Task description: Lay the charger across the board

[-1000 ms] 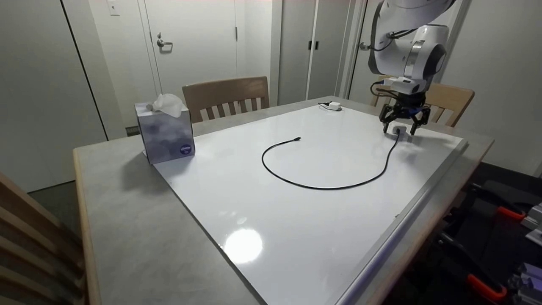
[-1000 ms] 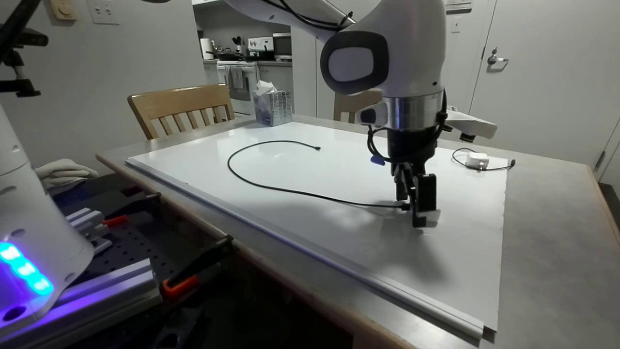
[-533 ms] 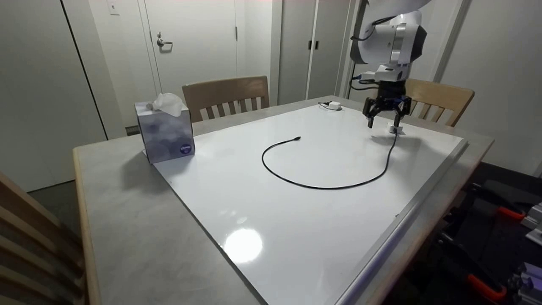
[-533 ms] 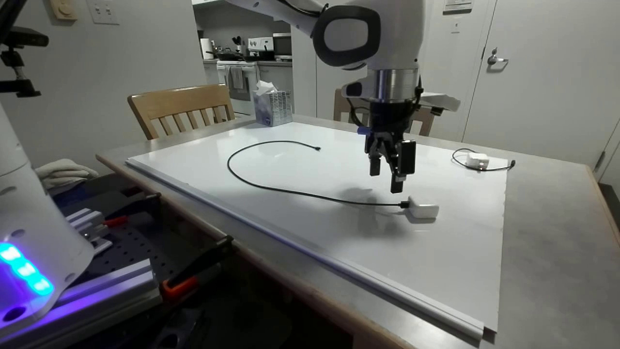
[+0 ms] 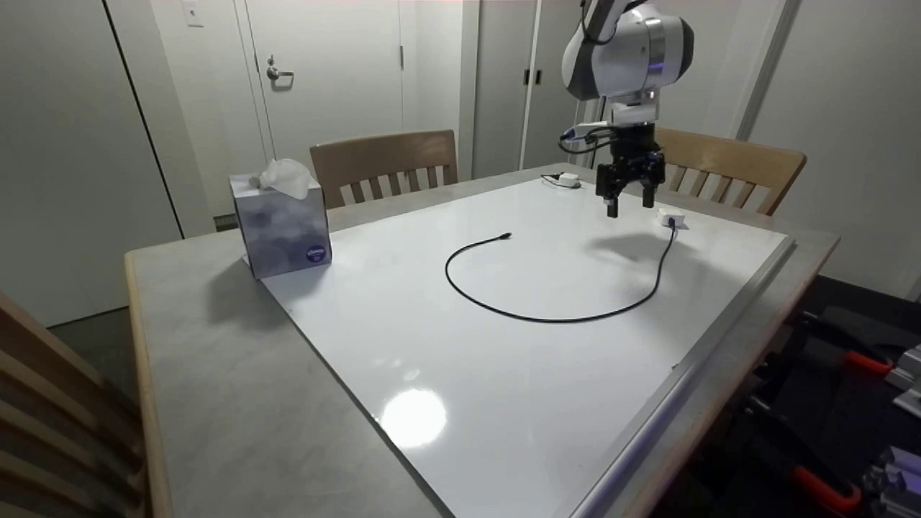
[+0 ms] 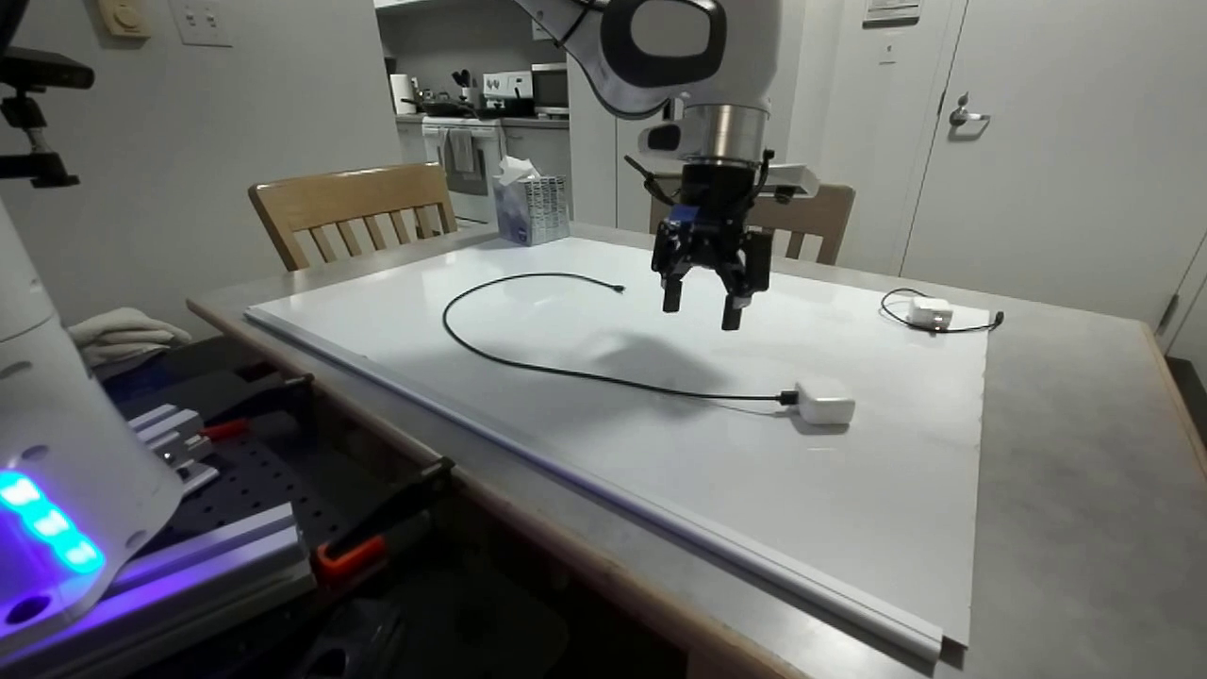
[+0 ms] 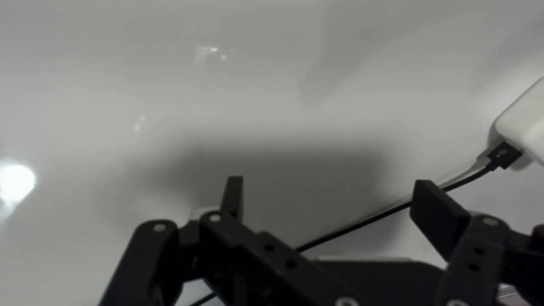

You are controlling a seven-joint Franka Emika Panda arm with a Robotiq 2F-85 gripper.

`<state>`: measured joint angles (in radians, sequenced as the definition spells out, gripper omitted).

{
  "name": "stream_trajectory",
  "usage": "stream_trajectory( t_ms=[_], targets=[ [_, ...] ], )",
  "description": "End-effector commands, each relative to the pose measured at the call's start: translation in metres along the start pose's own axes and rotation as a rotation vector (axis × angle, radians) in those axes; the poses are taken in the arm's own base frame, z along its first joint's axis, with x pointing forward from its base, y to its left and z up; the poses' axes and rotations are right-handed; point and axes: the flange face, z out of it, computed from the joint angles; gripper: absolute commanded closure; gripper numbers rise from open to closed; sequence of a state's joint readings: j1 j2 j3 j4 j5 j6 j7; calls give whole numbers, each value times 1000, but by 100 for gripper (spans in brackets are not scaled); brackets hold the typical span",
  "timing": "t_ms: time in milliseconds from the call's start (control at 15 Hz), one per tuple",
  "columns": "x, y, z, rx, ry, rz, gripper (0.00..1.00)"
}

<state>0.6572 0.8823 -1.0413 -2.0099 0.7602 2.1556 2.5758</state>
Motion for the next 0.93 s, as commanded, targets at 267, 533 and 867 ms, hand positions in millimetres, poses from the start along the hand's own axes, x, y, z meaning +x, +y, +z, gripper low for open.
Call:
stream_trajectory(
  t_ms=[267,533,867],
  targets=[
    [-7,29,-9,26,73,-232,0],
    [-7,25,-5,21,79,-228,0],
    [-10,58,-6,81,83,-349,0]
  ],
)
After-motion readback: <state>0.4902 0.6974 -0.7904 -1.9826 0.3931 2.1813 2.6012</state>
